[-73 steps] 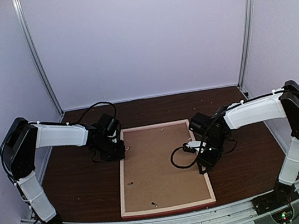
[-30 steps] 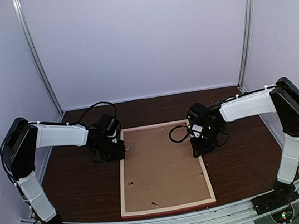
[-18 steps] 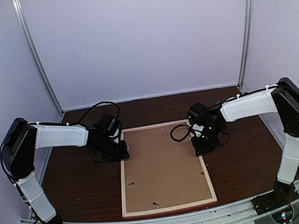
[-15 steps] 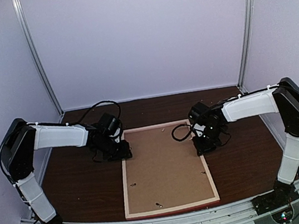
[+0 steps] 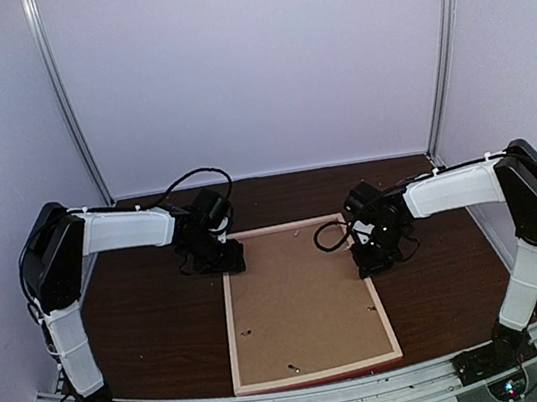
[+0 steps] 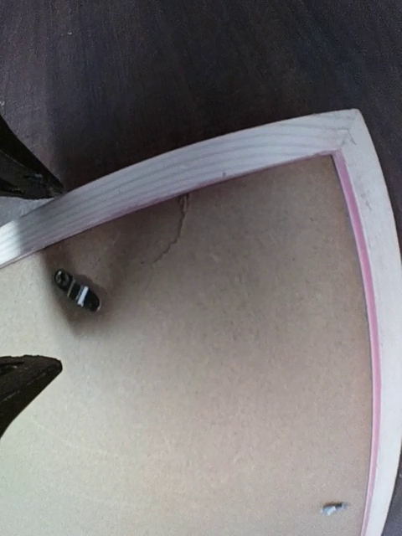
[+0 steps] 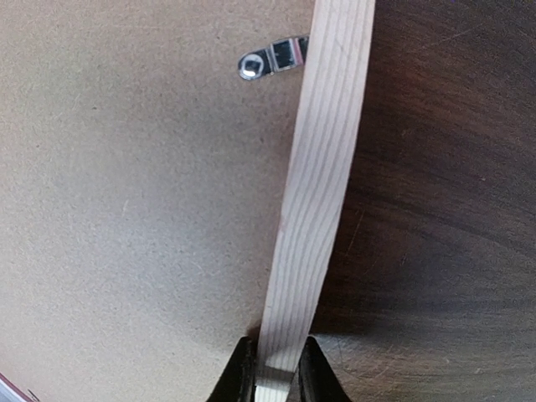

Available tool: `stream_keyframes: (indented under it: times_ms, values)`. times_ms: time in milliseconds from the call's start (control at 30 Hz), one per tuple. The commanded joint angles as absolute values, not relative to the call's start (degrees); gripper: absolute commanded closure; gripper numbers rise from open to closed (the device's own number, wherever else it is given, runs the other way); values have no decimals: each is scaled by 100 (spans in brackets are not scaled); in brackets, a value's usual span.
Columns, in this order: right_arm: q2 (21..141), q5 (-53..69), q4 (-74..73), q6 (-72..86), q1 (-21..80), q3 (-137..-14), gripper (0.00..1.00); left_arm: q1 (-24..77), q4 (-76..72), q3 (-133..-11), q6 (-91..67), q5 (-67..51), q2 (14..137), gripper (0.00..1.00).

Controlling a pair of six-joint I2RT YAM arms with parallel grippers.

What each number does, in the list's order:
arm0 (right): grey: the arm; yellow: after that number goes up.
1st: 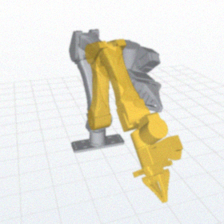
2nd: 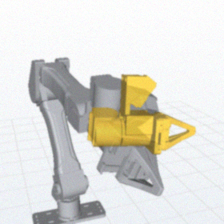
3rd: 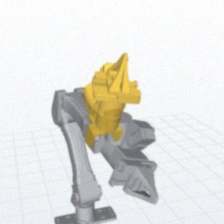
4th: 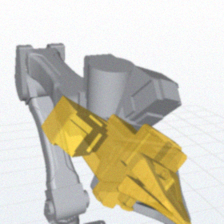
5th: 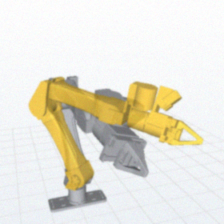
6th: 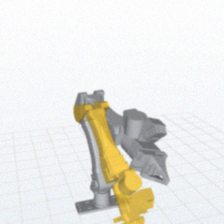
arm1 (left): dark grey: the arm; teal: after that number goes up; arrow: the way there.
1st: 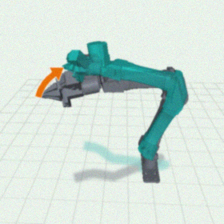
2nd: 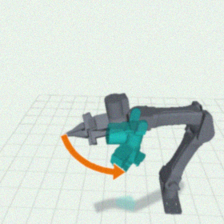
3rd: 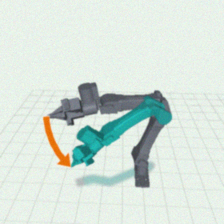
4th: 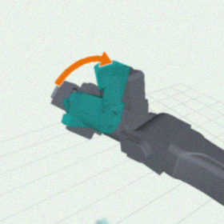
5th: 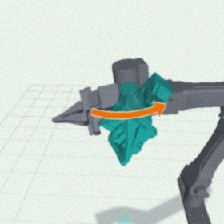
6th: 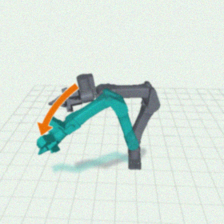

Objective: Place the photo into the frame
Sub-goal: Press the fastener onto the backboard.

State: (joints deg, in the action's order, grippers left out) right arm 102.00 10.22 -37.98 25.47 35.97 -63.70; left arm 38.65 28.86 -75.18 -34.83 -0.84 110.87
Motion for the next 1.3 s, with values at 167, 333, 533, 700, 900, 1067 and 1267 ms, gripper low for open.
stream_keyframes:
  times_ms: [167, 333, 533, 700, 900, 1067, 1267]
  values:
    - [10118, 920, -3920, 2369, 3572, -6227, 83, 3876, 3353, -7989, -3148, 549, 11529, 39]
    - [10166, 978, -3890, 2363, 3576, -6251, 83, 3876, 3348, -8096, -3116, 631, 11682, 41]
    - [10172, 994, -3877, 2354, 3575, -6251, 83, 3876, 3326, -8163, -3128, 641, 11808, 47]
    - [10208, 1020, -3838, 2355, 3571, -6239, 83, 3876, 3332, -8148, -3146, 647, 11805, 60]
    - [10244, 1062, -3779, 2372, 3577, -6223, 83, 3876, 3319, -8045, -3189, 586, 11804, 68]
    - [10263, 1041, -3771, 2369, 3574, -6231, 84, 3876, 3278, -7928, -3255, 454, 11755, 73]
    - [10290, 1034, -3745, 2390, 3572, -6234, 83, 3876, 3150, -7728, -3352, 187, 11621, 77]
